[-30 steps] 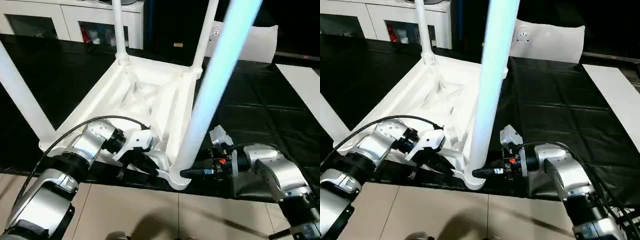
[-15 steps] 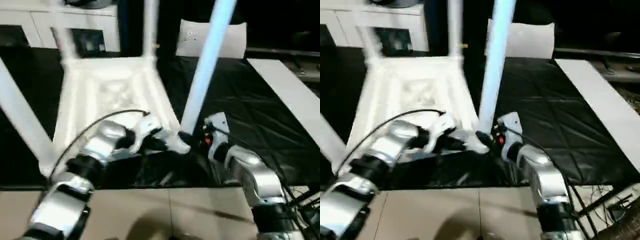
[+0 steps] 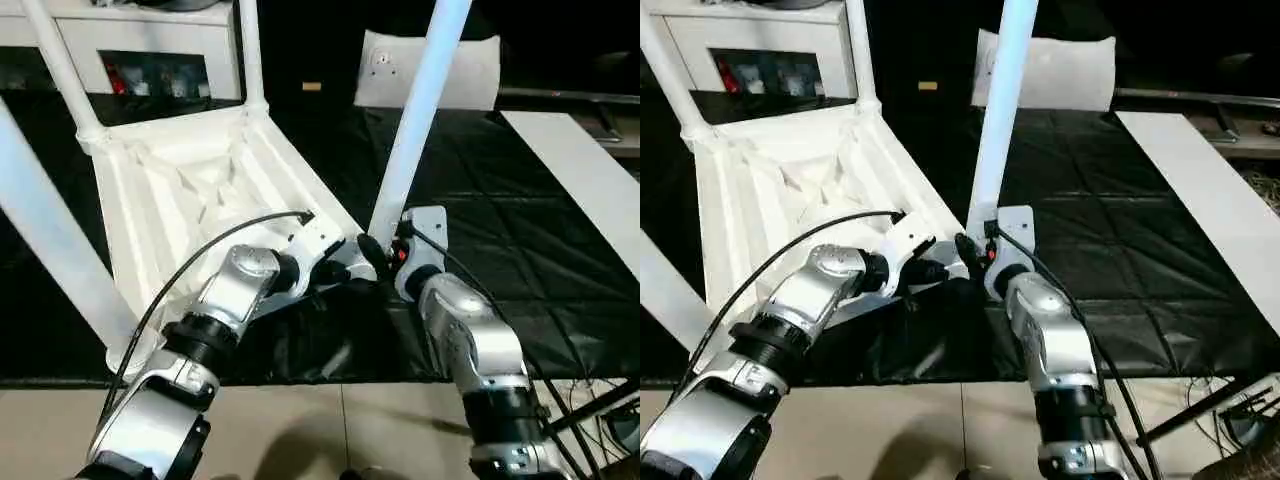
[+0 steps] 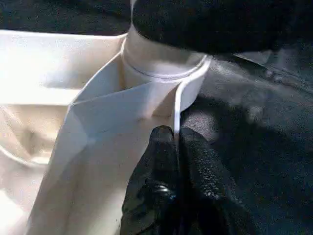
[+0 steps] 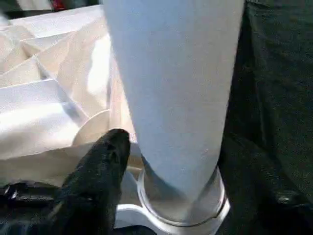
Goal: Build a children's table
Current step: Rotate leg to tighten
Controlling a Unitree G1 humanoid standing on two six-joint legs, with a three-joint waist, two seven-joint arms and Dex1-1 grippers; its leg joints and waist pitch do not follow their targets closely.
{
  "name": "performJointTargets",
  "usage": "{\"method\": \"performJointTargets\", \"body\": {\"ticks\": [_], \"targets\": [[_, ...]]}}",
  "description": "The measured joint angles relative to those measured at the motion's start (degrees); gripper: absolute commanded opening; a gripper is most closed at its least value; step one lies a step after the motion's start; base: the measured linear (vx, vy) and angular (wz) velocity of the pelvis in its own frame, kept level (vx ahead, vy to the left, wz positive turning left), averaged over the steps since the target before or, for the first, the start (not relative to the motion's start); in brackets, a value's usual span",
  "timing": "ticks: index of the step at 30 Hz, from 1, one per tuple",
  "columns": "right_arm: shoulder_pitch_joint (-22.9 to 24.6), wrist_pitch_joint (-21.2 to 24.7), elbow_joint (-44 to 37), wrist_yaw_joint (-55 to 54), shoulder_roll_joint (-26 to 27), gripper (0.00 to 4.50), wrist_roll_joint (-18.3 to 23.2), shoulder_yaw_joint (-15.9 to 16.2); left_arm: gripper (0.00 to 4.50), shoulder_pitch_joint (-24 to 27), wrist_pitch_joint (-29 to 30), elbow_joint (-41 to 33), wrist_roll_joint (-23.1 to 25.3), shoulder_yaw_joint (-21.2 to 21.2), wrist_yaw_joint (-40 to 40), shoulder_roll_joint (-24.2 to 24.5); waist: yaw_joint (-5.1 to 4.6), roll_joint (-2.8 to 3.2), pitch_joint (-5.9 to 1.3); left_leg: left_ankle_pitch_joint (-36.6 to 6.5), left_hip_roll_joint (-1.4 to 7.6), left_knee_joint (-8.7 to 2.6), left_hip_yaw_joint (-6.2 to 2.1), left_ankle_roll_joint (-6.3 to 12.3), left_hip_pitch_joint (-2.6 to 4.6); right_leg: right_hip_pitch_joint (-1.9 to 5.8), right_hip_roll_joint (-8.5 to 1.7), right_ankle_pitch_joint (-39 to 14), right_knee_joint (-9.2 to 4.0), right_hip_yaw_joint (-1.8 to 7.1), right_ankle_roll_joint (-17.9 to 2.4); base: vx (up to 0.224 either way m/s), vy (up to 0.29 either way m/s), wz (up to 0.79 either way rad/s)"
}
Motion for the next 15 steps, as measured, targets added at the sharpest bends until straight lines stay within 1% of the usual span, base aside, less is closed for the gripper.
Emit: {"method": "performJointTargets", "body": {"ticks": [2, 4, 6, 7, 9, 11, 13, 15], "targets": [[1.06, -0.91, -0.64, 4.06, -2.67, 3.46, 0.94, 1.38, 0.00, 0.60, -1.14, -0.86, -0.03, -0.56, -2.08, 1.49, 0.16, 0.03, 0.02, 0.00, 0.01, 0.00, 0.01, 0.01, 0.01, 0.00, 0.00, -0.01, 0.01, -0.01, 0.00, 0.000, 0.000, 0.00], [2.13, -1.55, -1.28, 8.31, -4.88, 3.46, 2.26, 2.39, 0.00, 1.04, -2.70, -1.19, -0.07, -0.91, -5.11, 3.23, 0.36, 0.06, 0.04, -0.01, 0.02, 0.03, 0.01, -0.04, 0.01, 0.00, 0.00, -0.01, 0.02, -0.01, 0.01, 0.000, 0.000, 0.00], [2.32, -2.04, -1.28, 11.65, -7.10, 3.72, 2.81, 3.24, 0.00, 1.21, -4.12, -1.23, -0.18, -1.24, -7.94, 4.61, 0.45, 0.09, 0.07, 0.02, 0.02, 0.09, 0.01, -0.07, -0.01, 0.00, 0.00, -0.09, 0.01, -0.01, 0.18, 0.000, 0.000, 0.00], [2.36, -2.35, -1.29, 14.75, -9.23, 3.82, 3.49, 3.89, 0.00, 1.66, -5.67, -1.48, -0.53, -1.64, -10.53, 5.86, 0.55, 0.08, 0.08, 0.02, 0.01, 0.14, 0.01, -0.07, -0.01, 0.00, -0.01, -0.07, 0.00, 0.01, 0.20, 0.000, 0.000, 0.00], [2.40, -2.55, -1.30, 18.46, -11.26, 3.86, 4.04, 4.16, 0.00, 2.51, -7.68, -2.09, -1.12, -2.29, -13.58, 7.00, 0.70, 0.06, 0.09, 0.02, 0.01, 0.20, 0.01, -0.07, 0.00, 0.00, -0.03, -0.06, 0.00, 0.00, 0.20, 0.000, 0.000, 0.00], [2.41, -3.29, -1.29, 23.20, -14.14, 4.15, 4.56, 5.08, 0.00, 2.95, -9.91, -2.69, -1.91, -3.40, -17.96, 8.73, 1.46, 0.03, 0.11, 0.02, 0.01, 0.23, 0.00, -0.07, 0.03, -0.01, -0.07, -0.04, 0.01, -0.04, 0.18, 0.000, 0.000, 0.00], [2.49, -3.92, -1.29, 28.50, -17.37, 4.23, 5.94, 5.58, 0.00, 3.16, -11.68, -2.55, -2.61, -3.63, -22.06, 10.25, 2.23, -0.03, 0.15, 0.02, 0.02, 0.30, 0.00, -0.06, 0.01, -0.03, -0.08, -0.03, 0.01, -0.07, 0.16, 0.000, 0.000, 0.00], [2.49, -4.74, -1.30, 32.49, -19.33, 4.23, 6.79, 6.24, 0.00, 3.15, -12.75, -2.15, -2.97, -3.63, -24.85, 11.18, 2.38, -0.08, 0.17, 0.02, 0.02, 0.36, 0.00, -0.05, -0.02, -0.03, -0.10, 0.03, 0.01, -0.07, 0.07, 0.000, 0.000, 0.00]]}}
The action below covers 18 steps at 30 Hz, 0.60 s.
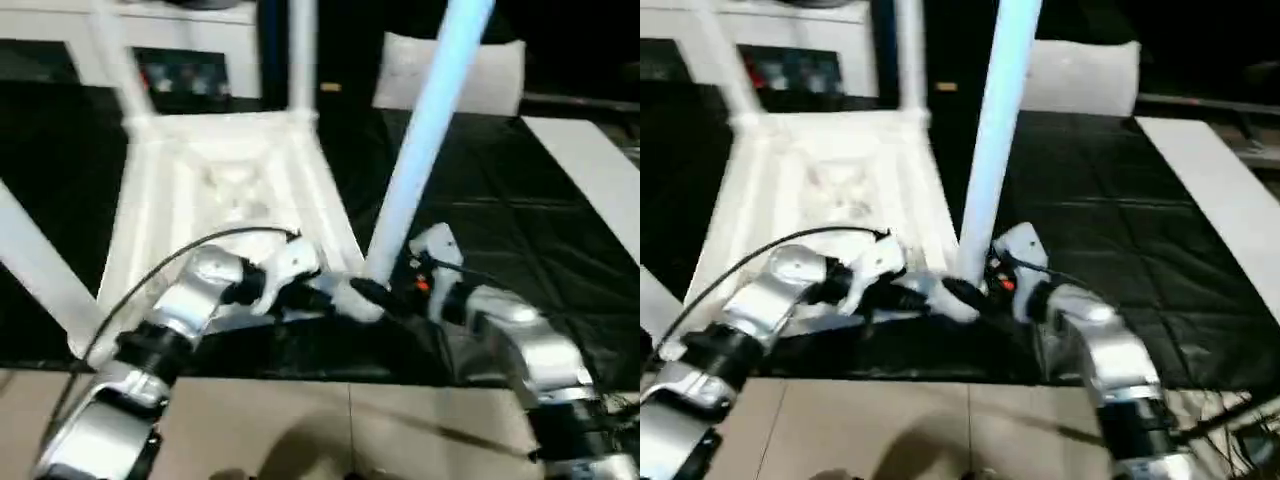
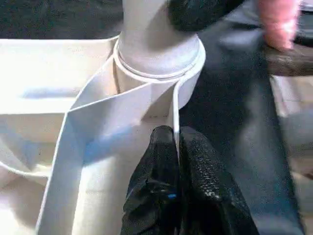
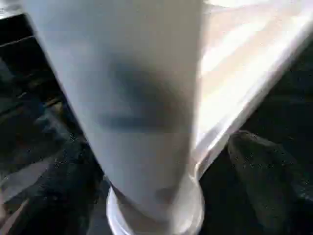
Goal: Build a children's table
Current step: Rotate leg to tighten
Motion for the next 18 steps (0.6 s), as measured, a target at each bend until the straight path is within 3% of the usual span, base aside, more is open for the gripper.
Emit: {"method": "performJointTargets", "body": {"ticks": [5, 13, 18], "targets": [[-0.06, -0.69, 0.05, 9.62, -3.59, 4.23, 2.32, 2.20, 0.00, -0.05, -2.74, 0.60, -0.70, -0.91, -6.10, 2.27, 0.10, -0.05, 0.03, 0.00, 0.00, 0.01, 0.00, 0.00, 0.00, 0.00, -0.01, 0.01, 0.03, -0.01, -0.01, 0.000, 0.000, 0.00], [-0.66, -0.73, 1.41, 19.52, -6.44, 3.58, 4.64, 4.57, 0.00, -0.57, -6.56, 1.32, -1.18, -3.23, -13.02, 3.46, 1.59, -0.21, 0.01, 0.00, 0.01, 0.05, 0.00, 0.01, -0.01, 0.01, -0.01, 0.01, 0.04, -0.02, -0.01, 0.000, 0.000, 0.00], [-1.25, -1.05, 1.97, 23.04, -6.88, 3.13, 4.93, 5.74, 0.00, -1.08, -8.07, 1.82, -1.10, -4.15, -15.18, 3.88, 1.73, -0.32, 0.01, 0.00, 0.02, 0.07, 0.00, 0.00, -0.01, 0.01, -0.02, 0.01, 0.08, -0.03, -0.01, 0.000, 0.000, 0.00]]}}
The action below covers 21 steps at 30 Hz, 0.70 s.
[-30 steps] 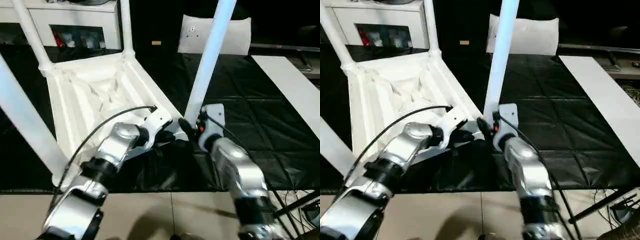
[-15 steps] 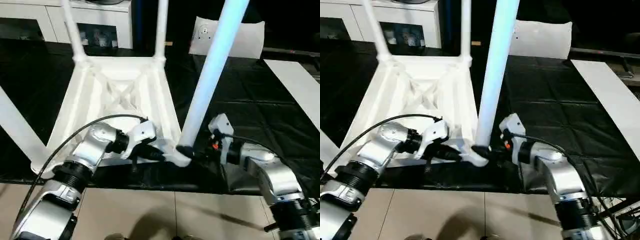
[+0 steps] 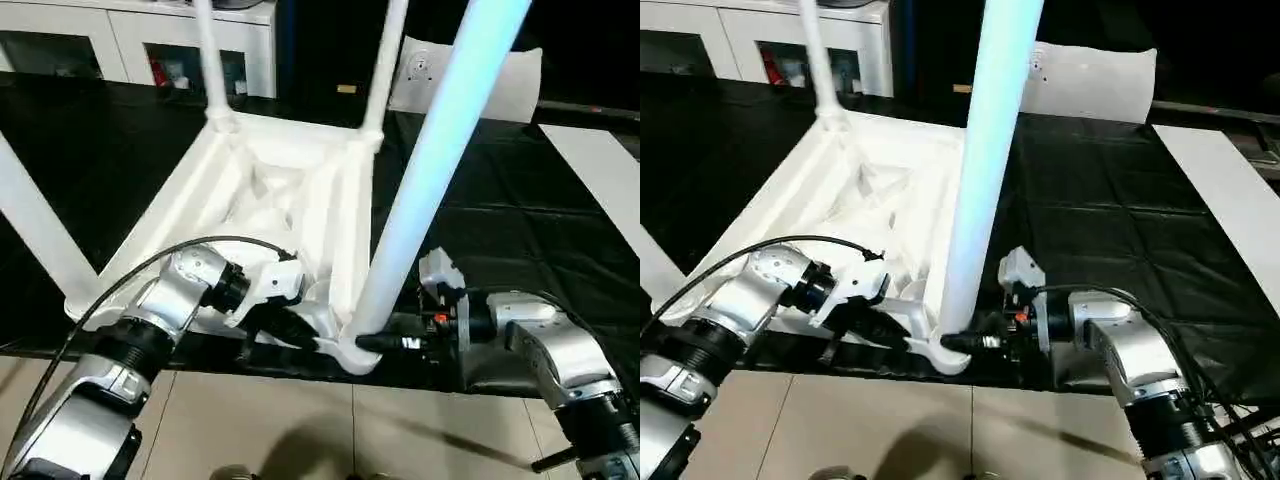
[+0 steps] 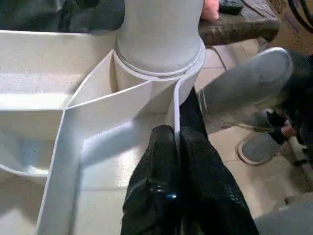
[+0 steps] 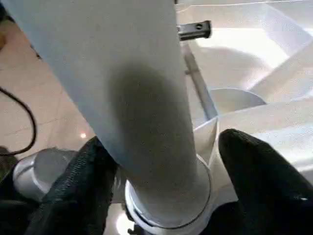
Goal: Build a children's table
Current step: Rotate leg to tighten
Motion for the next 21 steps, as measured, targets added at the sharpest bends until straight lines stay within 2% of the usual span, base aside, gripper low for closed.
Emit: {"method": "performJointTargets", "body": {"ticks": [2, 3, 5, 12, 21], "targets": [[-0.34, 0.00, 0.00, 1.34, -0.25, 3.01, 0.15, 0.53, 0.00, -0.18, -0.58, 0.05, 0.02, -0.48, -0.53, 0.11, 0.10, -0.01, 0.00, 0.00, 0.00, 0.00, 0.00, 0.00, 0.00, 0.00, 0.00, 0.00, 0.00, 0.00, 0.00, 0.000, 0.000, 0.00], [-0.47, -0.01, 0.00, 1.59, -0.36, 2.80, 0.32, 0.75, 0.00, -0.19, -0.71, 0.05, 0.02, -0.50, -0.67, 0.11, 0.16, -0.02, 0.00, 0.00, 0.00, 0.01, 0.00, 0.00, 0.00, 0.00, 0.00, 0.00, 0.00, -0.01, 0.00, 0.000, 0.000, 0.00], [-0.58, -0.14, 0.00, 2.39, -0.51, 2.80, 0.52, 0.96, 0.00, -0.48, -0.89, 0.16, 0.03, -0.97, -0.94, 0.11, 0.31, -0.09, 0.01, 0.00, 0.01, 0.01, 0.00, 0.00, 0.00, 0.00, 0.00, 0.00, 0.01, -0.01, -0.01, 0.000, 0.000, 0.00], [-0.59, -0.25, -0.01, 3.33, -0.81, 2.18, 0.77, 1.17, 0.00, -1.53, -1.54, 1.50, -0.07, -1.61, -1.16, -0.08, 0.54, -0.14, 0.01, 0.00, 0.02, 0.05, 0.00, 0.00, 0.00, 0.01, 0.00, 0.00, 0.02, -0.02, 0.01, 0.000, 0.000, 0.00], [0.62, 1.24, -1.66, 1.24, 0.19, 2.07, 1.49, 0.59, 0.00, -1.70, -1.11, 2.27, -0.47, -1.06, -1.09, -0.19, 0.78, -0.13, 0.01, 0.01, 0.05, 0.06, 0.00, -0.01, 0.05, 0.04, 0.02, 0.00, 0.06, -0.02, 0.00, 0.000, 0.000, 0.00]]}}
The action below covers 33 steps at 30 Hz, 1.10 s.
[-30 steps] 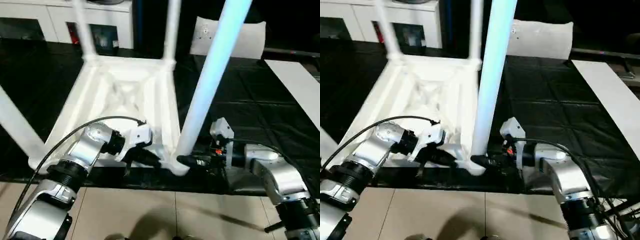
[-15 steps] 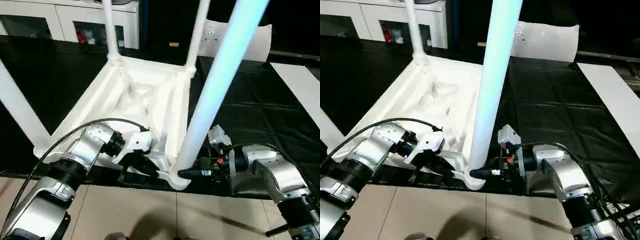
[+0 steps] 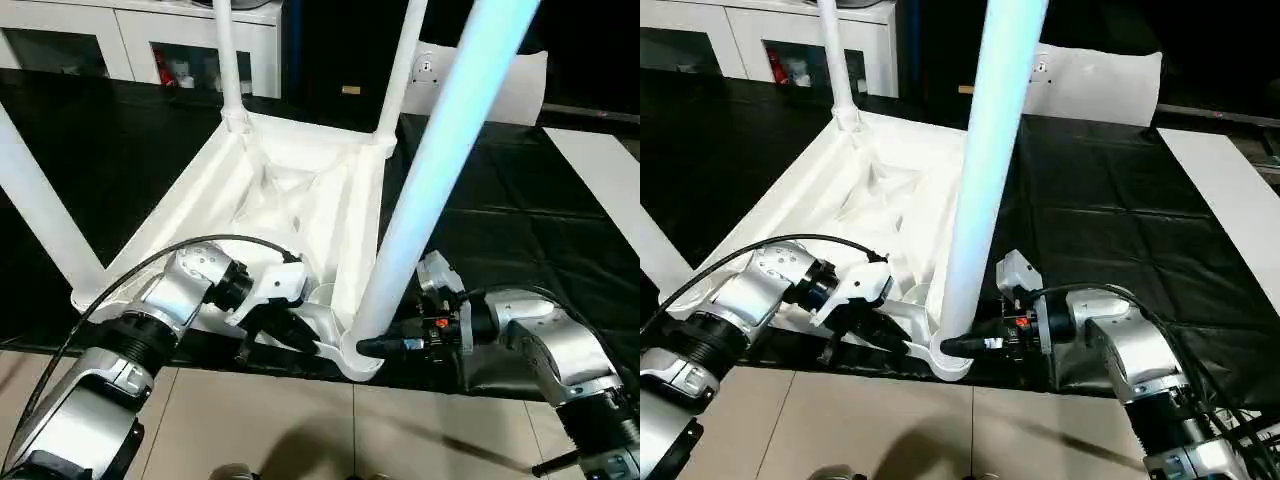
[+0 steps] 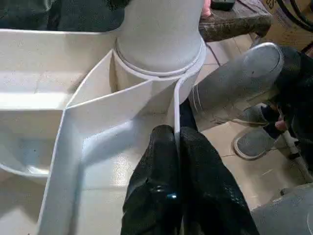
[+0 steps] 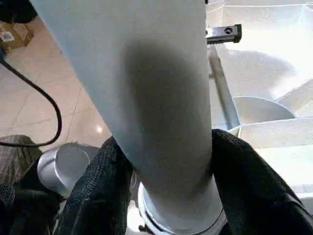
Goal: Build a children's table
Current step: Rotate leg to tighten
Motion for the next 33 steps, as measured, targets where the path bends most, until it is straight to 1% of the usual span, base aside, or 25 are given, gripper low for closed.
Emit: {"method": "performJointTargets", "body": {"ticks": [3, 5, 7, 8, 9, 10, 11, 12, 14, 16, 19, 22, 23, 25, 27, 29, 30, 32, 33], "targets": [[1.71, 0.69, -1.29, -4.75, 2.26, 2.07, -0.09, -1.56, 0.00, 0.00, 1.59, 0.31, 0.33, 1.09, 2.10, 0.04, -0.05, 0.03, -0.01, 0.04, 0.01, 0.00, 0.00, -0.05, 0.02, 0.05, 0.00, 0.00, 0.04, 0.00, 0.03, 0.000, 0.000, 0.00], [2.76, 0.16, -1.29, -11.42, 5.46, 2.05, -1.81, -2.98, 0.00, 0.02, 4.12, 0.31, 1.60, 2.28, 6.71, -0.46, -0.56, 0.03, -0.01, 0.07, 0.01, 0.00, 0.00, -0.10, 0.08, 0.23, 0.01, -0.01, 0.03, 0.00, 0.06, 0.000, 0.000, 0.00], [2.56, -0.32, -0.68, -21.84, 9.67, 2.03, -5.09, -4.99, 0.00, 0.07, 7.77, 0.45, 2.64, 4.35, 14.11, -2.66, -1.75, 0.06, -0.01, 0.14, 0.00, 0.08, -0.01, -0.20, 0.11, 0.20, 0.01, -0.03, -0.05, 0.00, 0.10, 0.000, 0.000, 0.00], [2.38, 0.14, -0.51, -25.65, 10.74, 2.00, -5.86, -5.83, 0.00, 0.10, 9.51, 0.45, 2.75, 4.86, 16.72, -4.07, -2.49, 0.05, -0.02, 0.14, -0.01, 0.08, 0.00, -0.20, 0.11, 0.23, 0.01, -0.04, -0.19, -0.01, 0.11, 0.000, 0.000, 0.00], [1.89, 0.85, 0.04, -29.75, 12.62, 2.00, -6.84, -6.97, 0.00, 0.15, 11.22, 0.45, 2.90, 5.49, 19.78, -5.55, -3.31, -0.02, -0.04, 0.15, 0.00, 0.12, 0.00, -0.19, 0.09, 0.23, 0.01, -0.04, -0.22, -0.01, 0.12, 0.000, 0.000, 0.00], [0.94, 2.05, 0.95, -35.34, 15.36, 1.98, -7.83, -8.65, 0.00, 0.11, 13.35, 0.45, 3.10, 6.34, 23.84, -7.51, -4.39, -0.09, -0.05, 0.15, 0.00, 0.17, -0.01, -0.19, 0.08, 0.20, 0.01, -0.04, -0.23, -0.01, 0.12, 0.000, 0.000, 0.00], [0.21, 2.78, 1.38, -38.64, 16.78, 1.96, -8.50, -9.30, 0.00, -0.13, 14.55, 0.45, 3.49, 6.50, 26.22, -8.61, -4.83, -0.06, -0.07, 0.15, -0.02, 0.19, -0.01, -0.19, 0.10, 0.17, 0.01, -0.04, -0.23, -0.01, 0.12, 0.000, 0.000, 0.00], [-0.21, 3.36, 1.50, -41.25, 17.91, 1.96, -9.04, -9.67, 0.00, -0.23, 15.38, 0.45, 3.70, 6.73, 27.88, -9.40, -5.07, -0.03, -0.09, 0.14, -0.02, 0.18, -0.02, -0.19, 0.11, 0.17, 0.01, -0.04, -0.23, -0.02, 0.12, 0.000, 0.000, 0.00], [-1.30, 4.91, 1.69, -46.87, 20.60, 1.96, -9.74, -10.66, 0.00, -0.50, 16.89, 0.48, 4.24, 7.42, 31.32, -10.82, -5.17, 0.02, -0.10, 0.14, -0.01, 0.13, -0.10, -0.19, 0.13, 0.15, 0.06, -0.03, -0.16, -0.04, 0.12, 0.000, 0.000, 0.00], [-3.42, 6.13, 2.87, -54.81, 24.77, 1.95, -12.32, -12.18, 0.00, -1.60, 19.13, 1.70, 5.02, 8.72, 36.86, -13.51, -5.27, 0.07, -0.10, 0.15, 0.00, 0.11, -0.14, -0.19, 0.04, 0.08, 0.09, -0.03, -0.12, -0.05, 0.12, 0.000, 0.000, 0.00], [-4.70, 6.51, 3.62, -59.99, 26.60, 1.95, -13.94, -12.68, 0.00, -1.84, 20.53, 1.76, 5.25, 9.27, 40.79, -15.40, -5.25, 0.08, -0.10, 0.14, -0.01, 0.11, -0.13, -0.19, -0.01, 0.08, 0.09, -0.02, -0.14, -0.01, 0.11, 0.000, 0.000, 0.00], [-5.03, 5.72, 3.93, -62.56, 27.84, 1.95, -14.46, -13.08, 0.00, -2.07, 20.73, 1.76, 5.57, 9.32, 41.96, -16.03, -5.28, 0.09, -0.10, 0.05, -0.05, 0.02, -0.09, -0.11, -0.02, 0.07, 0.08, 0.08, -0.12, 0.05, 0.07, 0.000, 0.000, 0.00], [-5.03, 5.44, 3.97, -62.72, 27.86, 2.30, -14.47, -13.08, 0.00, -2.10, 20.73, 1.74, 5.63, 9.35, 42.05, -16.12, -5.22, 0.09, -0.10, 0.05, -0.05, -0.07, -0.08, -0.11, -0.01, 0.07, 0.08, 0.08, -0.12, 0.05, 0.07, 0.000, 0.000, 0.00], [-4.77, 5.10, 3.73, -62.66, 27.85, 2.65, -14.37, -13.09, 0.00, -2.12, 20.73, 1.60, 5.66, 9.39, 41.84, -16.10, -5.10, 0.10, -0.09, 0.06, -0.05, -0.23, -0.07, -0.12, 0.01, 0.04, 0.09, 0.07, -0.13, 0.04, 0.08, 0.000, 0.000, 0.00], [-4.02, 4.72, 2.98, -61.62, 27.85, 2.67, -14.04, -13.10, 0.00, -2.11, 20.53, 1.45, 5.67, 9.24, 40.95, -15.89, -4.98, 0.16, -0.05, 0.06, -0.05, -0.28, -0.07, -0.12, 0.00, 0.00, 0.10, 0.07, -0.13, 0.04, 0.08, 0.000, 0.000, 0.00], [-3.19, 4.63, 2.01, -60.04, 27.44, 2.94, -13.87, -13.09, 0.00, -2.11, 19.96, 1.42, 5.67, 9.03, 39.69, -15.31, -4.94, 0.19, -0.04, 0.06, -0.05, -0.29, -0.06, -0.12, 0.00, 0.00, 0.10, 0.07, -0.14, 0.05, 0.08, 0.000, 0.000, 0.00], [-2.27, 4.21, 1.22, -58.42, 26.49, 3.12, -13.52, -12.62, 0.00, -2.07, 18.93, 1.35, 5.66, 8.40, 38.55, -14.59, -4.85, 0.19, -0.04, 0.06, -0.05, -0.29, -0.06, -0.12, 0.00, 0.00, 0.10, 0.07, -0.14, 0.05, 0.09, 0.000, 0.000, 0.00], [-0.10, 2.55, -0.31, -52.88, 22.97, 3.25, -12.56, -10.39, 0.00, -1.62, 15.65, 1.32, 5.59, 7.54, 34.82, -12.51, -4.76, 0.19, -0.04, 0.06, -0.05, -0.30, -0.04, -0.12, -0.01, -0.01, 0.10, 0.06, -0.17, 0.06, 0.09, 0.000, 0.000, 0.00], [0.60, 2.06, -0.73, -50.97, 21.90, 3.25, -11.98, -9.84, 0.00, -1.23, 14.35, 1.32, 5.47, 7.52, 33.47, -11.85, -4.68, 0.19, -0.03, 0.06, -0.05, -0.30, -0.04, -0.12, -0.01, -0.01, 0.10, 0.06, -0.17, 0.06, 0.10, 0.000, 0.000, 0.00]]}}
